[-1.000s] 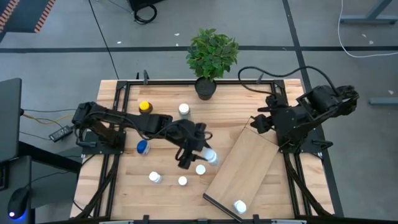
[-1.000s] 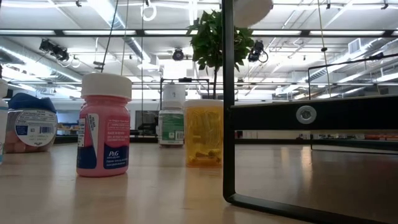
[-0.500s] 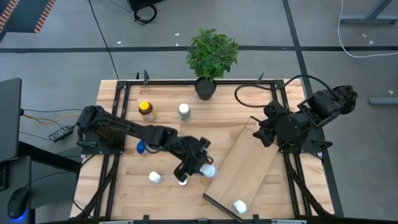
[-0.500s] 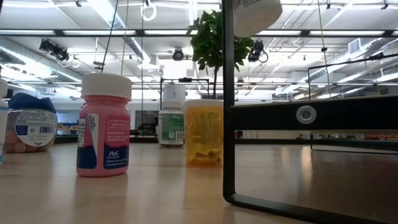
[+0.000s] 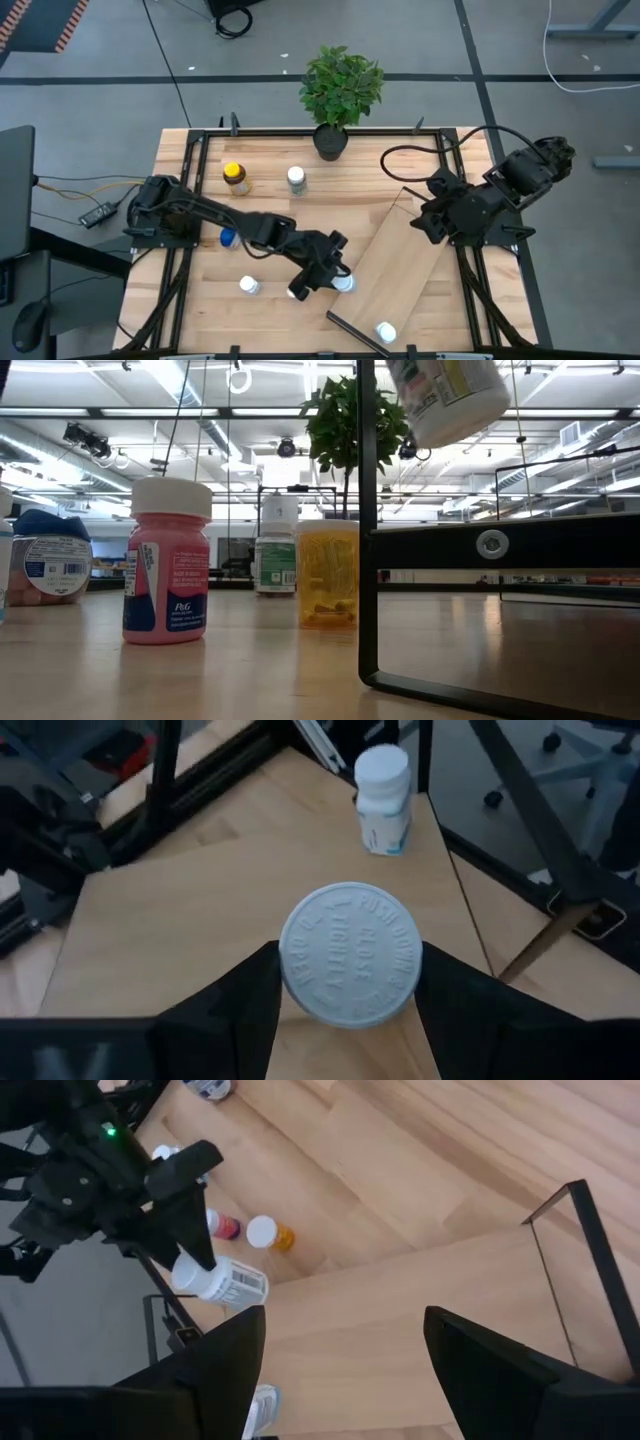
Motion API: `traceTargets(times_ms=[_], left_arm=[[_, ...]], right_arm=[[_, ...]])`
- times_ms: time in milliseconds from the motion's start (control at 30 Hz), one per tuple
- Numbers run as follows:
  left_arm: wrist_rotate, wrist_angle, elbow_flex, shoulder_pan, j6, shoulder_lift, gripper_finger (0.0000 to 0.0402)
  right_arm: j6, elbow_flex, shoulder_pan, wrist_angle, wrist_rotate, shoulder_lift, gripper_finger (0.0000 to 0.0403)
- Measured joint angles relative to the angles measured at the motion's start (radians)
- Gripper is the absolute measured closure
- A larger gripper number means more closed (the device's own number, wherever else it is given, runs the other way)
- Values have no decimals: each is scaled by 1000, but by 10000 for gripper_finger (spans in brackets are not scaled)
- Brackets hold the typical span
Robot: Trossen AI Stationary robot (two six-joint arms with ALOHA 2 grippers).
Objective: Pick and place medicine bottles onto shelf by color
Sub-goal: Put the right white medicine bottle on the shelf aligned with the other white medicine bottle
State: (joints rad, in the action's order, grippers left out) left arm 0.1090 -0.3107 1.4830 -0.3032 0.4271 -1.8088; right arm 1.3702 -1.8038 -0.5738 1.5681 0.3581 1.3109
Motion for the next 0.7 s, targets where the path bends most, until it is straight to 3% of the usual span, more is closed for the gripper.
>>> traceTargets(times_ms=[233,533,700], left_arm=[[8,-171,153,13,-8,-26,201],[-12,-465,485,8,-67,-224,198],[-24,-490,592,8,-76,-290,195]], right_arm=[[48,0,-45,1,2,0,122],[71,0,-93,3,4,0,122],[71,0,-117,3,4,0,122]])
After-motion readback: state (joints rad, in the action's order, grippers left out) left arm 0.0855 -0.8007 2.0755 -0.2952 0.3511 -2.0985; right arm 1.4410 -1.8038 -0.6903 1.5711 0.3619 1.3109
